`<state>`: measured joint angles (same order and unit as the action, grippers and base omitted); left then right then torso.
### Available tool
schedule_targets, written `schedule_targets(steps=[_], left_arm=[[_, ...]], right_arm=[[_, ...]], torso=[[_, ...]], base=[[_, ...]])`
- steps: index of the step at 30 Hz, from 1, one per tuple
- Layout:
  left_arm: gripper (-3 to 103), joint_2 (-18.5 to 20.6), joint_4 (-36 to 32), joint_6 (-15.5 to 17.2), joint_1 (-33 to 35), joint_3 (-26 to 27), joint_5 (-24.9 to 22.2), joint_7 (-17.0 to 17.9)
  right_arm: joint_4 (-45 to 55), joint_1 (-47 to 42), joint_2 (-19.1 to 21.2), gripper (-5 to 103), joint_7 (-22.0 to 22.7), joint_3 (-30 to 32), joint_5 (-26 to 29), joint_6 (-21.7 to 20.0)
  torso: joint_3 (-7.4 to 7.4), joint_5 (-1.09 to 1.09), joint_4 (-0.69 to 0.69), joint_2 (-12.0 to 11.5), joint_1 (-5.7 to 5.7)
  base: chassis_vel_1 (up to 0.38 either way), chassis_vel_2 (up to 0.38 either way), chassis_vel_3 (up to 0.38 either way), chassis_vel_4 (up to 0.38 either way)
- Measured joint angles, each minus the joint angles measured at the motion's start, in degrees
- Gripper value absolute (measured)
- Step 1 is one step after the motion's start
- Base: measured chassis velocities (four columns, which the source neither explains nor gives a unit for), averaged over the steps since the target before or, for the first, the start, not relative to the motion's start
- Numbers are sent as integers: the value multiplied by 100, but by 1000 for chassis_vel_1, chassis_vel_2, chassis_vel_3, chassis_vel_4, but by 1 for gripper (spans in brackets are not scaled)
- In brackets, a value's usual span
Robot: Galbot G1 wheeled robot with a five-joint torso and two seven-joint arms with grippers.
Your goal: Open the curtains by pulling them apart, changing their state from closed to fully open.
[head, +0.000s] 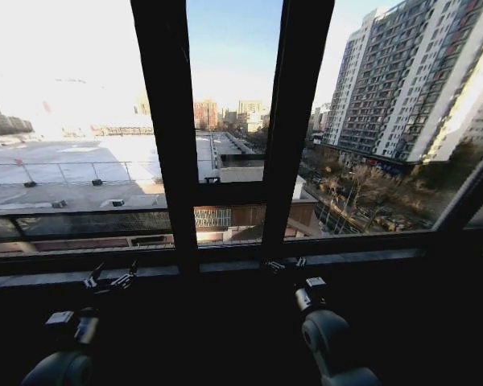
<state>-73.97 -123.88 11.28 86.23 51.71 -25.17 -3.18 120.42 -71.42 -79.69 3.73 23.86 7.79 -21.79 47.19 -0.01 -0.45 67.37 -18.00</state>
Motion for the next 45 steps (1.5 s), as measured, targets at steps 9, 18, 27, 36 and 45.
schedule_targets(steps=[9, 18, 27, 36, 45], left_arm=[[100, 94, 111, -37, -32, 64, -111, -1], [100, 80, 129, -92, -15, 68, -115, -9], [100, 58, 88, -122, -9, 54, -114, -12], [100, 57, 77, -148, 3, 57, -114, -13], [100, 36, 31, -171, 32, 65, -113, -9]], right_arm=[[-91, 55, -81, 100, 3, -47, -57, -14], [-78, 14, -79, 100, 3, -50, -130, -12], [-25, -37, -24, 100, 3, -18, -141, -5], [-29, -54, -29, 100, 2, -8, -160, 20], [-102, -72, -39, 100, -2, -15, -167, 211]], torso=[[-1, 1, 2, 1, 1], [-1, 3, 0, 1, 1], [-1, 2, 1, 1, 1], [0, 2, 1, 0, -2], [-5, 3, 2, 7, 8]], base=[[-75, -377, 79, 381], [-63, -398, 67, 400], [-18, -373, 23, 371], [163, -318, -171, 317], [172, -229, -185, 262]])
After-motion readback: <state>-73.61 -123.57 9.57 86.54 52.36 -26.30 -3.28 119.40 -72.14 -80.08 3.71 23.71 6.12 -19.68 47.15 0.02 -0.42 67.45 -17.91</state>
